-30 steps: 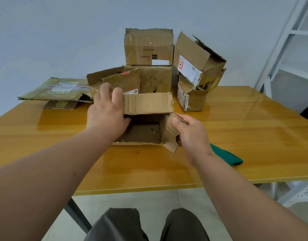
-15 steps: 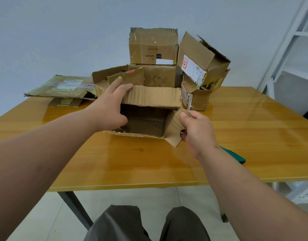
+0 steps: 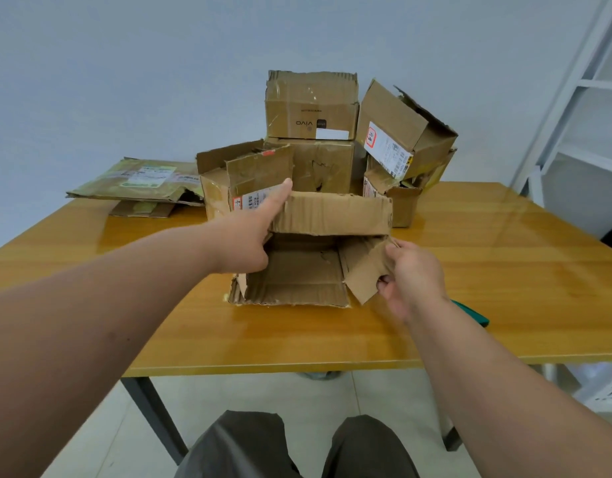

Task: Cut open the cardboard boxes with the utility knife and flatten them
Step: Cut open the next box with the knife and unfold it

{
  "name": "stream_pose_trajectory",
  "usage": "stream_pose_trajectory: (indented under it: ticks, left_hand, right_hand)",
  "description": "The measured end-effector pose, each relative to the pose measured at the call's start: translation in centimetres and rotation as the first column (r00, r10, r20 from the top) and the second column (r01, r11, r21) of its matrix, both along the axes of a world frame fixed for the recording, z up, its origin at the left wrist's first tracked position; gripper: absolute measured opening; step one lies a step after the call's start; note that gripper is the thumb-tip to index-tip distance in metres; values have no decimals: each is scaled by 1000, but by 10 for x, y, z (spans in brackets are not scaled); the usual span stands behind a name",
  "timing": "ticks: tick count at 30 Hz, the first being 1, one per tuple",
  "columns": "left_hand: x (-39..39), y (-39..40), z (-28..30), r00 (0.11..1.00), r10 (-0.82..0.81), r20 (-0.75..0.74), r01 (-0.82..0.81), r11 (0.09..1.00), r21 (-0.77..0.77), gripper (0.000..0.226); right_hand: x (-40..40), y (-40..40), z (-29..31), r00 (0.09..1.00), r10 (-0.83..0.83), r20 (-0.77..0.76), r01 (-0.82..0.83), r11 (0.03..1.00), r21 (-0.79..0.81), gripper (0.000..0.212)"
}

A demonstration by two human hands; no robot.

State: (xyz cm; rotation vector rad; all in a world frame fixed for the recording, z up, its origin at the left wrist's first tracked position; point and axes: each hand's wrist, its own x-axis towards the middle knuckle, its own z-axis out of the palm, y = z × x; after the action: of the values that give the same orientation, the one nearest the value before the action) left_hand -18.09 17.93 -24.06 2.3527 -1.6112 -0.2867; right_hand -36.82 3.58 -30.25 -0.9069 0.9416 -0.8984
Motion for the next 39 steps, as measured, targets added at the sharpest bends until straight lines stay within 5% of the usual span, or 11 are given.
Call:
stream_pose_trajectory:
  ticks: [5,11,18,24,29,32,35,37,39]
  left_hand:
    - [-11,0,-18,1000,-3,17,4,998,-69,138]
    - [-9,7,-35,992,113,-56,-122,971,-204,137]
    - [5,13,-20,994,-14,106,19,999,-47,131]
    - [13,10,-22,1000,-5,-29,1,991,-134,130]
    - [15,13,-23,1000,-17,14,15,992,122,100]
    - [13,15,-17,997,-51,49,42,983,177,95]
    - [17,14,-8,981,7,-193,38,972,232,106]
    - [17,16,4,840,32,-542,68,984,164,112]
    - [15,18,14,716,32,-697,37,996,83,103]
  right_hand:
    - [-11,0,-4,994,74,-74,-76,997,-19,33]
    - [-13,2,11,932,235,-276,-259,964,-55,68]
    - [-15,-5,16,903,167,-396,-245,957,-156,48]
    - [-21,-6,14,906,252,-341,-310,943,-125,43]
    - [-29,-11,19,936,348,-47,-341,933,118,40]
    - [-28,-12,15,913,403,-65,-385,904,188,41]
    - [-20,-5,11,866,447,-222,-432,894,116,33]
    - [-16,-3,13,876,423,-233,-425,904,44,21]
    - [-15,-2,14,895,389,-218,-407,912,-45,17]
